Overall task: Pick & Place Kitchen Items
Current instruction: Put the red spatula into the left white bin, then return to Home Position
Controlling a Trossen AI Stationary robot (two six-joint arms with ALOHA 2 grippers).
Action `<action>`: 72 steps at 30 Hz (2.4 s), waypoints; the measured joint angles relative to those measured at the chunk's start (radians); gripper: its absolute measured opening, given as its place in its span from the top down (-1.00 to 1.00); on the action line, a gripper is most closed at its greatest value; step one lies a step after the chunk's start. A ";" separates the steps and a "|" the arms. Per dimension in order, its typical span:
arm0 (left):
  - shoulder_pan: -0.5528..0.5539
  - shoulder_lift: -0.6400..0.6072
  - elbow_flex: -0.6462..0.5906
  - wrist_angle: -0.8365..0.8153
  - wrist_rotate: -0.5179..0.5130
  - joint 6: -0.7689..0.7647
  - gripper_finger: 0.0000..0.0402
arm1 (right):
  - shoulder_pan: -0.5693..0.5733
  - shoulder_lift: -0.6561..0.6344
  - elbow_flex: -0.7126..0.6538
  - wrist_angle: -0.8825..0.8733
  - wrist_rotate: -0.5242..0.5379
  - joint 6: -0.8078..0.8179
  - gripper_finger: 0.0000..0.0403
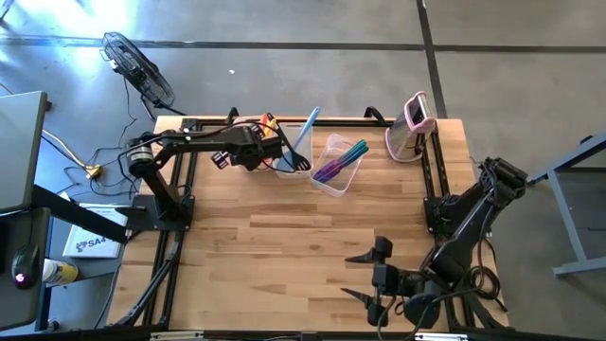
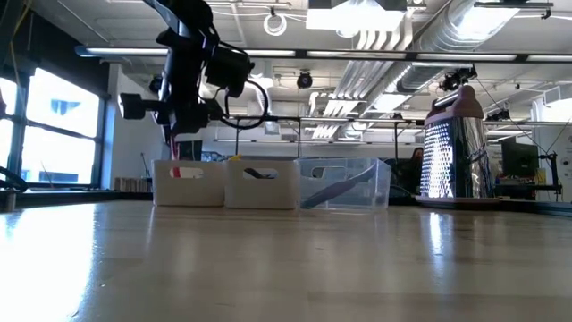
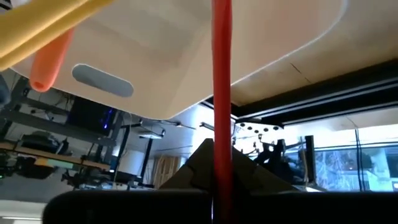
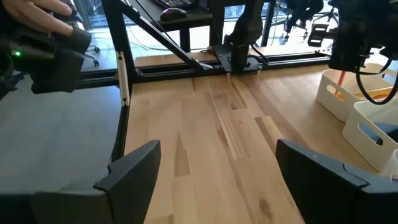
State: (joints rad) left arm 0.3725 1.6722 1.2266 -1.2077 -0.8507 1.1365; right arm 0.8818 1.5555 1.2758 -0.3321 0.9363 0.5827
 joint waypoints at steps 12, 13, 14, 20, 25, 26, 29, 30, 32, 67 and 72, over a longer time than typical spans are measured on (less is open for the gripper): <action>0.002 0.000 0.000 0.154 0.145 0.063 0.94 | 0.000 0.001 0.000 -0.001 -0.001 -0.002 -0.55; 0.007 0.000 0.000 0.158 0.148 0.063 0.94 | 0.000 0.001 0.000 -0.001 -0.001 -0.002 -0.55; 0.013 0.000 0.000 0.162 0.155 0.063 0.94 | 0.000 0.001 0.000 -0.001 -0.001 -0.002 -0.55; 0.043 0.000 0.000 0.160 0.116 0.002 0.82 | 0.000 0.001 0.000 -0.002 -0.019 -0.006 -0.55; 0.047 0.000 0.000 0.166 0.146 -0.016 0.49 | 0.000 0.001 0.000 -0.007 -0.020 -0.011 -0.55; 0.047 0.000 0.000 0.170 0.160 -0.016 0.41 | 0.000 0.001 0.000 -0.008 -0.020 -0.011 -0.55; 0.046 0.000 0.000 0.185 0.180 -0.016 0.20 | 0.000 0.001 0.000 -0.008 -0.020 -0.011 -0.55; 0.046 0.000 0.000 0.197 0.180 -0.016 0.14 | 0.000 0.001 0.000 -0.008 -0.020 -0.011 -0.55; 0.046 0.000 0.000 0.217 0.170 -0.014 0.04 | 0.000 0.001 0.000 -0.008 -0.020 -0.008 -0.55; -0.228 -0.290 0.356 -0.118 0.279 -0.964 0.99 | -0.032 -0.445 0.000 -0.419 -0.057 -0.342 0.98; -0.143 -0.535 0.118 0.171 0.523 -0.931 1.00 | -0.081 -0.646 -0.099 -0.567 -0.048 -0.232 0.98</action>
State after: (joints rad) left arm 0.2290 1.1368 1.3442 -1.0370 -0.3279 0.2057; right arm 0.8013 0.9099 1.1766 -0.8995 0.8887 0.3511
